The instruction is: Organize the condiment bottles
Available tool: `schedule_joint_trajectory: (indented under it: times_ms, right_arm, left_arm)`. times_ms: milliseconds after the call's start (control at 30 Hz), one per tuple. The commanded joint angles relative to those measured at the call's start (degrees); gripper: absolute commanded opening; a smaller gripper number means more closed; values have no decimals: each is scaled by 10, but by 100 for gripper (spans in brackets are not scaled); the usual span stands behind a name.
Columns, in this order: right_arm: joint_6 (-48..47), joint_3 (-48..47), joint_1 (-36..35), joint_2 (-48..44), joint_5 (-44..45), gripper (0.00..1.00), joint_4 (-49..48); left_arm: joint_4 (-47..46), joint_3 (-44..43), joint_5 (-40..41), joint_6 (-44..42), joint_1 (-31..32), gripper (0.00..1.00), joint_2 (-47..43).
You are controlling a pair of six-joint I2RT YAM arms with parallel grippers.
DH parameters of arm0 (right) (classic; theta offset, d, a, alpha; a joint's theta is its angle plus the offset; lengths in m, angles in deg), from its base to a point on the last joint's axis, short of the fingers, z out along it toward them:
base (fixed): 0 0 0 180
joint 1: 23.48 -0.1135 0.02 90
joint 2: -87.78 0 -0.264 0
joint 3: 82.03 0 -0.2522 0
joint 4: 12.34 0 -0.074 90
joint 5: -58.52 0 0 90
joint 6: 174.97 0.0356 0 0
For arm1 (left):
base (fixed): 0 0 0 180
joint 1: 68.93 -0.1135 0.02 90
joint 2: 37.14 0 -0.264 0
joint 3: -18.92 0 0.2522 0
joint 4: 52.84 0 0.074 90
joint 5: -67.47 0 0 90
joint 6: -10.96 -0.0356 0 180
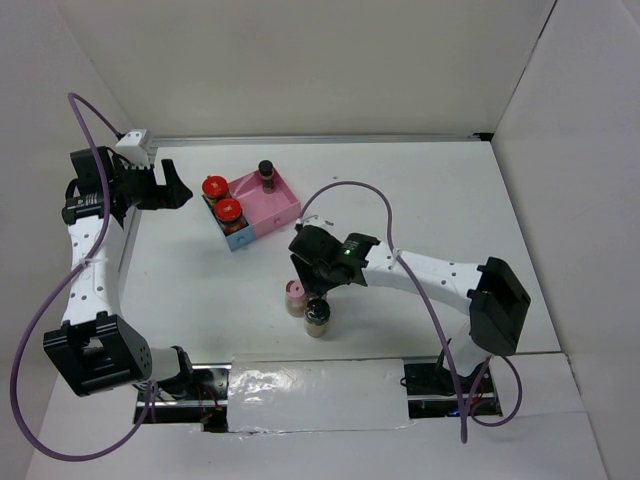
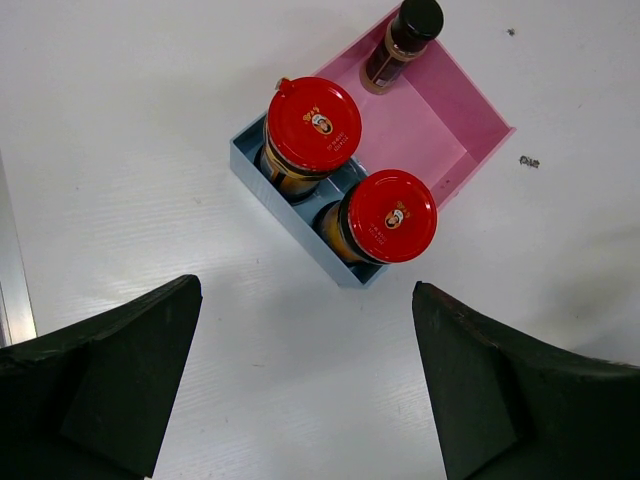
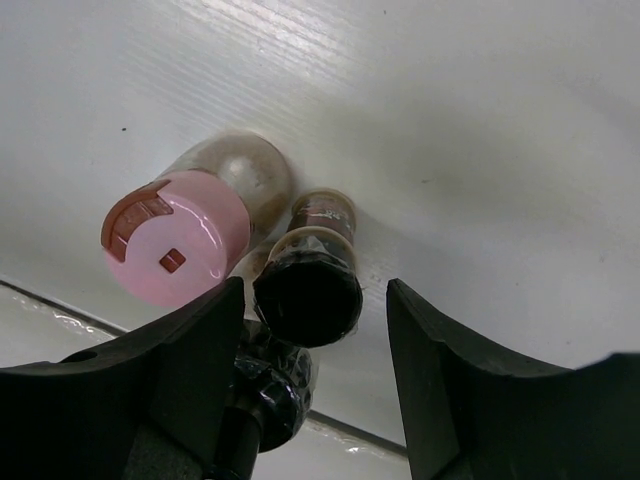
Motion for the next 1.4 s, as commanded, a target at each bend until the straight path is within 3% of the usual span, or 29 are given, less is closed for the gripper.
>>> schedule_joint_trajectory:
  times_ms: [0, 367, 467, 500, 600, 667, 900, 1133, 1200, 1367]
  right_arm:
    - [-8, 2, 4, 8, -6, 66, -26]
    - [-2, 14, 11, 23, -5, 58, -35]
    - [-1, 12, 13, 19, 9, 44, -34]
    - [-2, 8, 13, 17, 13, 29, -33]
    - [-13, -19, 16, 22, 33, 7, -24]
    - [-37, -62, 21, 29, 48, 0, -14]
    - [-176, -310, 96, 131, 53, 0, 16]
    - [-252, -647, 150, 368, 9, 0, 68]
    - [-259, -696, 152, 400, -5, 0, 67]
    - [-258, -665, 156, 416, -28, 0, 1]
  left_arm:
    - [-13, -2, -15, -3, -2, 99, -9]
    - [-12, 0, -12, -4, -2, 99, -10]
    - [-13, 0, -13, -5, -3, 99, -10]
    - [-12, 1, -12, -5, -2, 99, -10]
    - [-14, 2, -12, -5, -2, 99, -11]
    - [-15, 3, -12, -5, -3, 99, -11]
    - [-17, 7, -14, -3, -3, 99, -15]
    - [-10, 10, -8, -7, -2, 99, -20]
    - [-8, 10, -4, -10, -1, 99, -20]
    - [-5, 15, -4, -10, -1, 99, -19]
